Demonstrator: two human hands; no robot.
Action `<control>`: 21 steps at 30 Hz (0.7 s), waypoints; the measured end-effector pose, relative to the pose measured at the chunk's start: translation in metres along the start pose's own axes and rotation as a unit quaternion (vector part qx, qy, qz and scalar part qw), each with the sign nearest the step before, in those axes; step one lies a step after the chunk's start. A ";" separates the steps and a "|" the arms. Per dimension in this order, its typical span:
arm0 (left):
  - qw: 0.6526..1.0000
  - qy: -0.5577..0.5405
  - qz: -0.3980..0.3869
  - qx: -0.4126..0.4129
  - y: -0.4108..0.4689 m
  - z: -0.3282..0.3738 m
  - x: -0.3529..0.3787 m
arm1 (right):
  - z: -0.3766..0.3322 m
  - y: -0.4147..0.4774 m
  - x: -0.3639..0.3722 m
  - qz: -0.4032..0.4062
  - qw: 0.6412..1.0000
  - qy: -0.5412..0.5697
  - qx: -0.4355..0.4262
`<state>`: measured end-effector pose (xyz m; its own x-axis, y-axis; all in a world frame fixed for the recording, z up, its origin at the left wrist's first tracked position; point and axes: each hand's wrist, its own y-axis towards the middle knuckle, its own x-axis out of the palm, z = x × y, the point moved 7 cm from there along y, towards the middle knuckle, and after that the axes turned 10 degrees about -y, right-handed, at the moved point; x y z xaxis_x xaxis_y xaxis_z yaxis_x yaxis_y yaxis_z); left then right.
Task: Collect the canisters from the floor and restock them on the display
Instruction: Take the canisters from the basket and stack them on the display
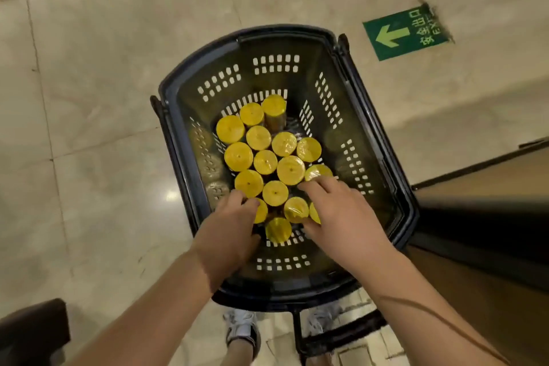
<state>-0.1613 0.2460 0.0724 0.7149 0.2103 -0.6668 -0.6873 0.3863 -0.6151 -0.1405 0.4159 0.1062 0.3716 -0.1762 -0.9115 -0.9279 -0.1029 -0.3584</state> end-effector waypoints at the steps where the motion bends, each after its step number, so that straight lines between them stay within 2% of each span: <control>1: 1.000 0.011 -0.011 -0.012 0.013 -0.005 0.012 | 0.003 0.002 0.015 -0.007 1.000 0.004 0.001; 7: 0.989 0.084 -0.076 -0.095 0.078 -0.025 0.076 | 0.017 0.013 0.074 -0.050 0.998 0.030 0.022; 12: 0.980 0.089 -0.104 -0.146 0.106 -0.034 0.110 | 0.024 0.013 0.096 -0.108 0.993 0.042 0.035; 16: 0.981 0.103 -0.072 -0.149 0.117 -0.036 0.121 | 0.032 0.016 0.102 -0.141 0.989 0.041 0.029; 21: 0.976 0.170 -0.016 -0.135 0.124 -0.042 0.127 | 0.044 0.025 0.108 -0.153 0.987 0.036 0.034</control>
<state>-0.1611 0.2827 -0.1069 0.6846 -0.1265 -0.7178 -0.7066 0.1265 -0.6962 -0.1244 0.4371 -0.0100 0.6337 -0.2159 -0.7428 -0.7709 -0.0959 -0.6297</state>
